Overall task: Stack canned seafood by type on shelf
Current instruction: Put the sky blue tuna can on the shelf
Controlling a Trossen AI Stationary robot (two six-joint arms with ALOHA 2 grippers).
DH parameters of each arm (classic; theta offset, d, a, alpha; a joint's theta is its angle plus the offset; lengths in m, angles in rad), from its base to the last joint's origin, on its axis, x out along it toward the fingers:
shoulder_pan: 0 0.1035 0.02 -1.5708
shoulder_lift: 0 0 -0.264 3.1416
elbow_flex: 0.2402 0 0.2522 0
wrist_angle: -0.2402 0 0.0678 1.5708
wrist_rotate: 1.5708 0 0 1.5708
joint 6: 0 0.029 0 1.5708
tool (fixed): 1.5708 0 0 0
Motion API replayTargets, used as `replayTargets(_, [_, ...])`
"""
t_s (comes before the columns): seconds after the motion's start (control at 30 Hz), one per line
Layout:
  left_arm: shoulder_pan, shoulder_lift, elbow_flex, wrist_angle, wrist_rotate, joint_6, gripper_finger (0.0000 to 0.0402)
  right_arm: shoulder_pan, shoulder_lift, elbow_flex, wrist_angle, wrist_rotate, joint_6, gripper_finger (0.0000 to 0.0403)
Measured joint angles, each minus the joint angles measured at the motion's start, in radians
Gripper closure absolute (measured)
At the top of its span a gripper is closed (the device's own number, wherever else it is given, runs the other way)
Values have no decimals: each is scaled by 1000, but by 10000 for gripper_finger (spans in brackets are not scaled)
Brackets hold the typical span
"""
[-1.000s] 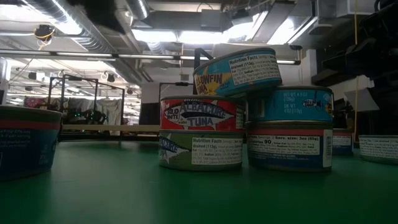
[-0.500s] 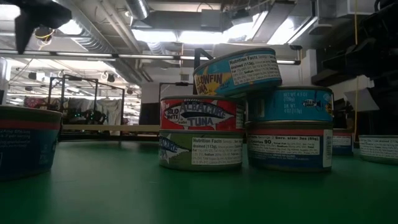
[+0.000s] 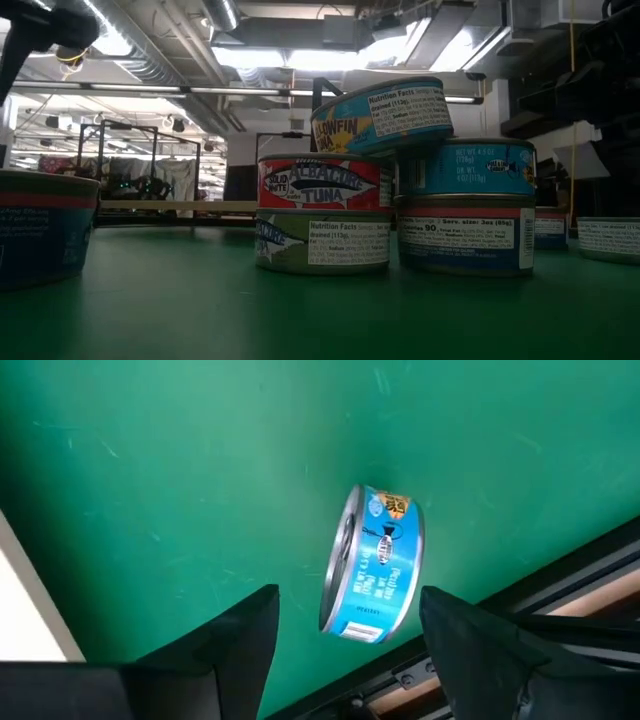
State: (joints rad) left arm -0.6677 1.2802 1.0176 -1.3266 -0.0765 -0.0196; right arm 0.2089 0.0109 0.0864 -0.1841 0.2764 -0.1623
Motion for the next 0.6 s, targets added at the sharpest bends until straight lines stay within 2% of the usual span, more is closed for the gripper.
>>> replayTargets(0.3, [-9,72,0,3,53,-5,163,0,0,0,0,0,0,395])
replayTargets(0.6, [-27,137,-2,3,55,-4,163,0,0,0,0,0,0,395])
